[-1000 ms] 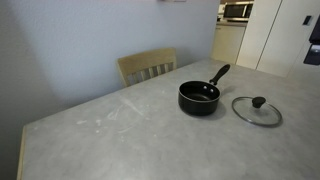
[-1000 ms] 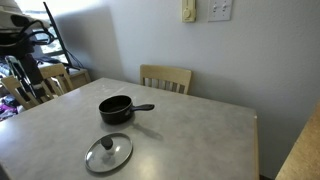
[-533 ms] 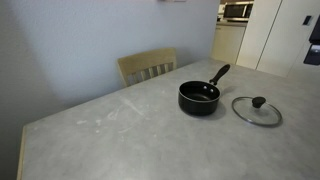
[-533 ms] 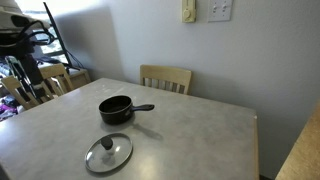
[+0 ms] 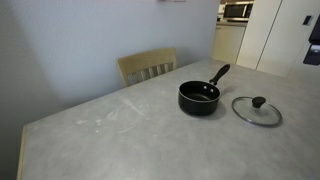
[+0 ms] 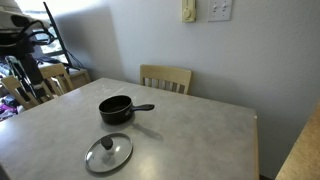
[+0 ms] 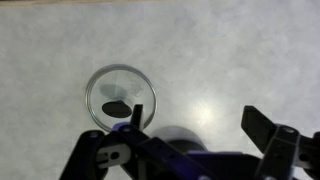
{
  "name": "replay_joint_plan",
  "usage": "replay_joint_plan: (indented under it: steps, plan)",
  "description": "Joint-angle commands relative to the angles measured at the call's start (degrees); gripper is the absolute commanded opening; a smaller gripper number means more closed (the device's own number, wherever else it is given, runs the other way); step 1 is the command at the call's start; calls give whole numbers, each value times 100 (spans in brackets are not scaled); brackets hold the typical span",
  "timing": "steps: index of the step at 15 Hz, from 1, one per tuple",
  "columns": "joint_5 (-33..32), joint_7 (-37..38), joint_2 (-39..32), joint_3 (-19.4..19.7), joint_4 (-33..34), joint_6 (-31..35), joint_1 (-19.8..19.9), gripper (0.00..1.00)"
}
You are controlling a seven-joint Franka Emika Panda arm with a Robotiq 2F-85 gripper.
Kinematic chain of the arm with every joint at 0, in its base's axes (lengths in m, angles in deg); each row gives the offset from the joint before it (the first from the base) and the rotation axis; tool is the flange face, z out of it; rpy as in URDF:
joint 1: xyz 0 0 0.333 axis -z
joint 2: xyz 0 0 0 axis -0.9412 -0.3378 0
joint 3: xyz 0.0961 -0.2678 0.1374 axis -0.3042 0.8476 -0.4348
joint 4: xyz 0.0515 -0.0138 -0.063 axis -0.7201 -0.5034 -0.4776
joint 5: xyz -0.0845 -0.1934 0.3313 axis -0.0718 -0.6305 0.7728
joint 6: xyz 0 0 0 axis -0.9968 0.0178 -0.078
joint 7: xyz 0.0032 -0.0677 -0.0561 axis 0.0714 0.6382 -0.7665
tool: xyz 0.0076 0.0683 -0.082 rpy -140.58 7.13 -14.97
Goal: Cover the pot
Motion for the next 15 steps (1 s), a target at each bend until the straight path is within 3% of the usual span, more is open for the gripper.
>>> replay_joint_plan:
  steps: [1, 9, 10, 15]
  plan:
    - [-93, -32, -213, 53, -22, 386, 39, 100]
    - [-650, -1278, -1077, 605, 45, 1834, 226, 100]
    - [-501, -856, -742, 450, -32, 1534, 116, 100]
    - [-589, -1171, -1007, 598, -1, 1757, 199, 100]
